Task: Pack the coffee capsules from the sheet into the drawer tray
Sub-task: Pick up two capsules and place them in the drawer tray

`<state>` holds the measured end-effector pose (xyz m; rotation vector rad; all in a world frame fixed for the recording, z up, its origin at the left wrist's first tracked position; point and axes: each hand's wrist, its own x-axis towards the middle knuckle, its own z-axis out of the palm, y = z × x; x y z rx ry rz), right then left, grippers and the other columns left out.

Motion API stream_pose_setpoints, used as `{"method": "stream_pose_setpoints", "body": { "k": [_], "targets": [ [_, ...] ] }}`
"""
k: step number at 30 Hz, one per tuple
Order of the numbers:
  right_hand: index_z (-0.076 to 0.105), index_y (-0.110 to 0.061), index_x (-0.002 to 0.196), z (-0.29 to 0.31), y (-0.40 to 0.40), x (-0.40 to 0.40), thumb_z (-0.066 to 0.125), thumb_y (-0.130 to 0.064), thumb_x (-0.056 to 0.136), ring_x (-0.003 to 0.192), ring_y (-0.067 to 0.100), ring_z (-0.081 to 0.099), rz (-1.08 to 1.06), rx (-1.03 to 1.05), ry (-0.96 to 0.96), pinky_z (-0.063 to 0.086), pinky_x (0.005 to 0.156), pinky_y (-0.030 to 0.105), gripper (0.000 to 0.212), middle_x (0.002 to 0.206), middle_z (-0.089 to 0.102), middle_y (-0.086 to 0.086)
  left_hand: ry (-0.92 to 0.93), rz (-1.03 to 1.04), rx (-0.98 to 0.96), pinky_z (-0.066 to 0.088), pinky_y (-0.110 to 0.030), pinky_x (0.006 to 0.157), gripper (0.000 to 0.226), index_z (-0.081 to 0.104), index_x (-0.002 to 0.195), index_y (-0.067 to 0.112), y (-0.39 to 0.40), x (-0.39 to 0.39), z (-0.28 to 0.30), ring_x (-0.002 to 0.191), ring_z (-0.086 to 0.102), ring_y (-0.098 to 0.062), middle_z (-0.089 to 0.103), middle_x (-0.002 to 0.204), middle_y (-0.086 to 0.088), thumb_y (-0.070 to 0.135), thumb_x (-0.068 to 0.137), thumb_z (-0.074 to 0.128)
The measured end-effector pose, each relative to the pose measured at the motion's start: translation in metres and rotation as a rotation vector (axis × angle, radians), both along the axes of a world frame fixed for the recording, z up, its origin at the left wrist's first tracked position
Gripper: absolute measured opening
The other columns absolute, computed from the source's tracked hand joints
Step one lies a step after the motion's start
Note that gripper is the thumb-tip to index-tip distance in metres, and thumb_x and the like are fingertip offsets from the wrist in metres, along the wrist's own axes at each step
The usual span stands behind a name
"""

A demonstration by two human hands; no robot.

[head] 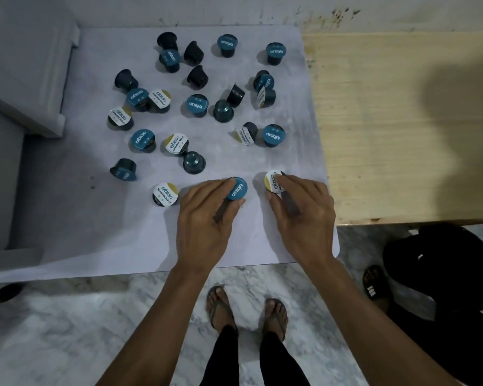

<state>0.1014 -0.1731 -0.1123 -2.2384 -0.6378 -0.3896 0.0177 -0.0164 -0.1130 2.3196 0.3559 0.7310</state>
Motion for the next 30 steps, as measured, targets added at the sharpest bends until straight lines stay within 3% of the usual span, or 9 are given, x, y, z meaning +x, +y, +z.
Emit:
{"method": "stream_pose_setpoints", "body": {
  "k": [5, 10, 13, 16, 18, 20, 25, 27, 30],
  "targets": [
    [0.075, -0.007, 0.102, 0.000, -0.002, -0.001, 0.079, -0.017, 0.082, 0.091, 0.023, 0.067, -0.007, 0.075, -0.021, 0.055, 0.078, 0.036, 0.023, 0.103, 0.074, 0.004, -0.041, 0.007, -0.028, 0.054, -0.047, 0.085, 0.032, 0.072, 0.111, 0.003, 0.000, -0.001, -0.002, 0.101, 0.067, -0.024, 0.072, 0.111, -0.007, 0.016, 0.083, 0.079],
    [0.075, -0.006, 0.102, 0.001, -0.004, -0.006, 0.080, -0.013, 0.079, 0.090, 0.025, 0.069, 0.015, 0.147, 0.057, 0.058, 0.074, 0.044, 0.025, 0.105, 0.074, 0.007, -0.067, 0.062, -0.105, 0.054, -0.034, 0.089, 0.029, 0.072, 0.108, 0.001, -0.009, -0.006, 0.012, 0.100, 0.067, -0.023, 0.072, 0.109, -0.007, 0.010, 0.081, 0.079],
    [0.075, -0.007, 0.104, 0.025, 0.000, -0.013, 0.081, -0.011, 0.078, 0.086, 0.026, 0.069, 0.031, 0.213, 0.114, 0.058, 0.071, 0.045, 0.026, 0.106, 0.074, 0.006, -0.083, 0.101, -0.157, 0.055, -0.030, 0.081, 0.029, 0.073, 0.109, 0.006, -0.015, -0.015, 0.043, 0.098, 0.065, -0.019, 0.070, 0.109, 0.004, 0.009, 0.081, 0.079],
    [0.076, -0.009, 0.102, 0.077, 0.011, -0.020, 0.083, -0.010, 0.077, 0.074, 0.020, 0.066, 0.056, 0.285, 0.163, 0.057, 0.066, 0.030, 0.026, 0.104, 0.074, 0.003, -0.095, 0.174, -0.233, 0.054, -0.021, 0.071, 0.030, 0.073, 0.108, 0.014, -0.012, -0.031, 0.094, 0.091, 0.064, -0.014, 0.062, 0.109, 0.026, 0.011, 0.079, 0.080],
    [0.076, -0.010, 0.101, 0.115, 0.020, -0.025, 0.084, -0.009, 0.075, 0.068, 0.018, 0.064, 0.087, 0.320, 0.180, 0.050, 0.065, 0.013, 0.027, 0.101, 0.074, 0.001, -0.103, 0.212, -0.225, 0.051, -0.014, 0.068, 0.030, 0.074, 0.107, 0.016, -0.002, -0.046, 0.130, 0.085, 0.063, -0.011, 0.061, 0.107, 0.028, 0.013, 0.078, 0.081],
    [0.076, -0.010, 0.099, 0.152, 0.032, -0.029, 0.084, -0.011, 0.075, 0.065, 0.014, 0.062, 0.115, 0.345, 0.200, 0.042, 0.066, 0.005, 0.026, 0.096, 0.073, 0.000, -0.110, 0.253, -0.211, 0.046, -0.008, 0.065, 0.031, 0.073, 0.105, 0.021, 0.013, -0.063, 0.165, 0.081, 0.060, -0.007, 0.060, 0.105, 0.030, 0.012, 0.077, 0.082],
    [0.076, -0.015, 0.098, 0.217, 0.080, -0.049, 0.083, -0.018, 0.077, 0.066, 0.010, 0.062, 0.234, 0.369, 0.220, 0.047, 0.061, 0.014, 0.022, 0.091, 0.073, -0.003, -0.120, 0.361, -0.215, 0.044, -0.005, 0.067, 0.034, 0.071, 0.106, 0.026, 0.072, -0.114, 0.232, 0.082, 0.059, 0.002, 0.062, 0.102, 0.025, 0.011, 0.078, 0.081],
    [0.076, -0.017, 0.096, 0.233, 0.107, -0.062, 0.081, -0.022, 0.078, 0.066, 0.006, 0.062, 0.266, 0.362, 0.200, 0.044, 0.061, 0.009, 0.020, 0.089, 0.073, -0.003, -0.105, 0.401, -0.162, 0.046, -0.006, 0.067, 0.032, 0.071, 0.107, 0.024, 0.105, -0.139, 0.250, 0.080, 0.061, -0.003, 0.063, 0.101, 0.021, 0.014, 0.078, 0.081],
    [0.076, -0.018, 0.095, 0.248, 0.154, -0.087, 0.078, -0.030, 0.078, 0.067, 0.005, 0.063, 0.305, 0.384, 0.184, 0.048, 0.061, 0.016, 0.020, 0.088, 0.073, -0.003, -0.084, 0.448, -0.125, 0.050, -0.008, 0.065, 0.029, 0.073, 0.105, 0.022, 0.157, -0.180, 0.267, 0.080, 0.062, -0.008, 0.066, 0.102, 0.014, 0.019, 0.078, 0.081]
  ]
}}
